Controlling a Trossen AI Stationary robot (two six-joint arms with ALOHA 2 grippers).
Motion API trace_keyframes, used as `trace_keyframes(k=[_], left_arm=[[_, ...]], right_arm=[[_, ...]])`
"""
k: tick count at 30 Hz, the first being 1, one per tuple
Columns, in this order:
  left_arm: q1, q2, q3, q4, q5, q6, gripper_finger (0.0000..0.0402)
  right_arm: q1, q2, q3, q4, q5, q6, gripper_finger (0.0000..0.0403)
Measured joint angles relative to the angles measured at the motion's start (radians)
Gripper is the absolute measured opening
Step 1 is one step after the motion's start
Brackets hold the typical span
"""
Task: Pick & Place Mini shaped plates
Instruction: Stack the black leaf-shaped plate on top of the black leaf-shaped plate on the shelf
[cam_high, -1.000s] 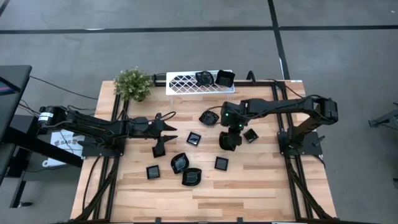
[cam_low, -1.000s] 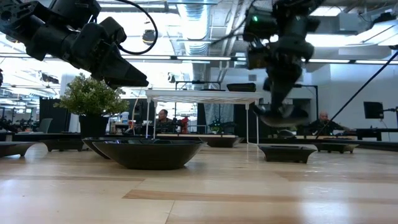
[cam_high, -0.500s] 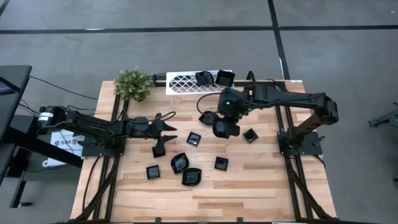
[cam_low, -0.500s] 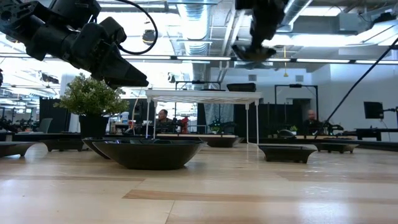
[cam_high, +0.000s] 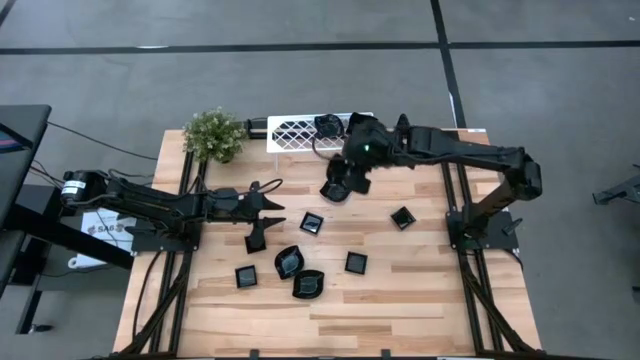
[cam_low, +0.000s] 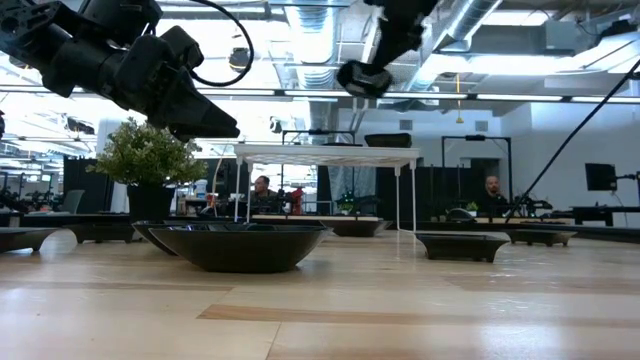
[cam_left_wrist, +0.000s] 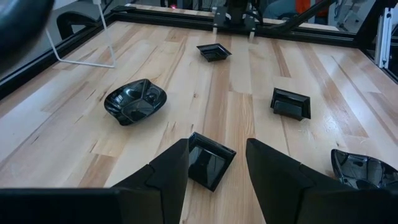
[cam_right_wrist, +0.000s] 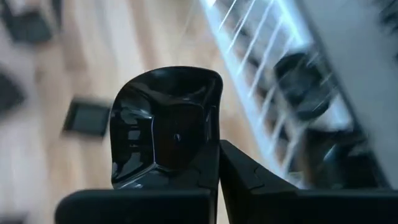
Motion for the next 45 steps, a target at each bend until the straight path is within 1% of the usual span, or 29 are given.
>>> trace_keyframes(k=[3, 6, 8, 11, 13, 18, 22, 27, 28, 33, 40, 45], left_arm=[[0.0, 0.0, 0.0, 0.005, 0.0, 0.0, 0.0163], [0.0, 0.0, 0.0, 0.006, 0.0, 0.0, 0.0163], [0.0, 0.0, 0.0, 0.007, 0.0, 0.0, 0.0163], [0.0, 0.0, 0.0, 0.007, 0.0, 0.0, 0.0163], [0.0, 0.0, 0.0, 0.007, 0.0, 0.0, 0.0163], [0.0, 0.0, 0.0, 0.008, 0.0, 0.0, 0.0163], [0.0, 0.0, 0.0, 0.029, -0.008, 0.0, 0.0163], [0.0, 0.0, 0.0, 0.034, -0.009, -0.001, 0.0163], [0.0, 0.0, 0.0, 0.034, -0.01, -0.002, 0.0163], [0.001, 0.0, 0.0, 0.047, -0.011, -0.001, 0.0163], [0.001, 0.0, 0.0, 0.054, -0.011, -0.001, 0.0163], [0.001, 0.0, 0.0, 0.057, -0.011, -0.001, 0.0163]], right_arm=[[-0.059, 0.012, 0.003, 0.09, -0.008, -0.059, 0.0001], [-0.123, 0.046, 0.056, 0.132, -0.01, -0.104, 0.0001], [-0.168, 0.082, 0.101, 0.105, -0.017, -0.116, 0.0001], [-0.225, 0.164, 0.198, 0.094, -0.079, -0.133, 0.0001], [-0.254, 0.217, 0.27, 0.072, -0.116, -0.191, 0.0], [-0.297, 0.361, 0.477, -0.019, -0.144, -0.348, 0.0], [-0.323, 0.465, 0.643, -0.094, -0.143, -0.446, 0.0], [-0.355, 0.574, 0.785, -0.174, -0.15, -0.533, 0.0], [-0.359, 0.588, 0.802, -0.182, -0.15, -0.547, 0.0], [-0.377, 0.602, 0.792, -0.236, -0.142, -0.603, 0.0], [-0.374, 0.603, 0.792, -0.253, -0.141, -0.532, 0.0], [-0.361, 0.603, 0.792, -0.278, -0.141, -0.543, 0.0002]])
